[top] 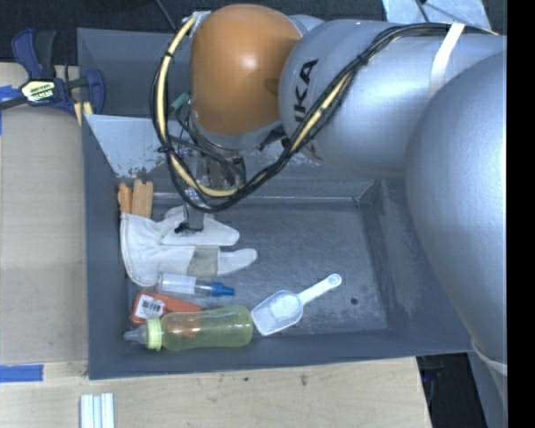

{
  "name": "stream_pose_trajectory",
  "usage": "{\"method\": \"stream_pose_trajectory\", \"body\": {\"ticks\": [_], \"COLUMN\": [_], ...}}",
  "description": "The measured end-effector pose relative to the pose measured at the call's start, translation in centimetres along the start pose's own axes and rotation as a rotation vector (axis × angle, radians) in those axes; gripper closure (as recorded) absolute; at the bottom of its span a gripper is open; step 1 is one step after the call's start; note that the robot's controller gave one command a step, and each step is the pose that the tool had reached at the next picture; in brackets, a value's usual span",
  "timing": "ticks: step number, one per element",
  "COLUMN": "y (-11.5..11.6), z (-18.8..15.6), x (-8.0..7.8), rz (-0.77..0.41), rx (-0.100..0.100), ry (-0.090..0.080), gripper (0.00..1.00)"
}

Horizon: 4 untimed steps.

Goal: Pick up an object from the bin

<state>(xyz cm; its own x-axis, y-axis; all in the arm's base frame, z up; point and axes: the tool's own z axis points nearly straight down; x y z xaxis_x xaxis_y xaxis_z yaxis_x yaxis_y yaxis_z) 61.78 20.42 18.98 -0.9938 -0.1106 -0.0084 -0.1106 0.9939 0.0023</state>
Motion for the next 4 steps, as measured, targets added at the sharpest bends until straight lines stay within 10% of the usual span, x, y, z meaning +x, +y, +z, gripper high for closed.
{"method": "stream_pose_trajectory", "body": {"ticks": [1,2,4], "y": [-2.8,-5.0,-4.9], "z": [4.5,10.2,11.1], "x": [0.4,0.3,0.7], "rz": [-0.044,-0.049,-0.046], "rx": [0.002,0.001,0.000], "ry": [0.004,0.007,-0.005], "gripper": [0.00,1.00,1.00]}}
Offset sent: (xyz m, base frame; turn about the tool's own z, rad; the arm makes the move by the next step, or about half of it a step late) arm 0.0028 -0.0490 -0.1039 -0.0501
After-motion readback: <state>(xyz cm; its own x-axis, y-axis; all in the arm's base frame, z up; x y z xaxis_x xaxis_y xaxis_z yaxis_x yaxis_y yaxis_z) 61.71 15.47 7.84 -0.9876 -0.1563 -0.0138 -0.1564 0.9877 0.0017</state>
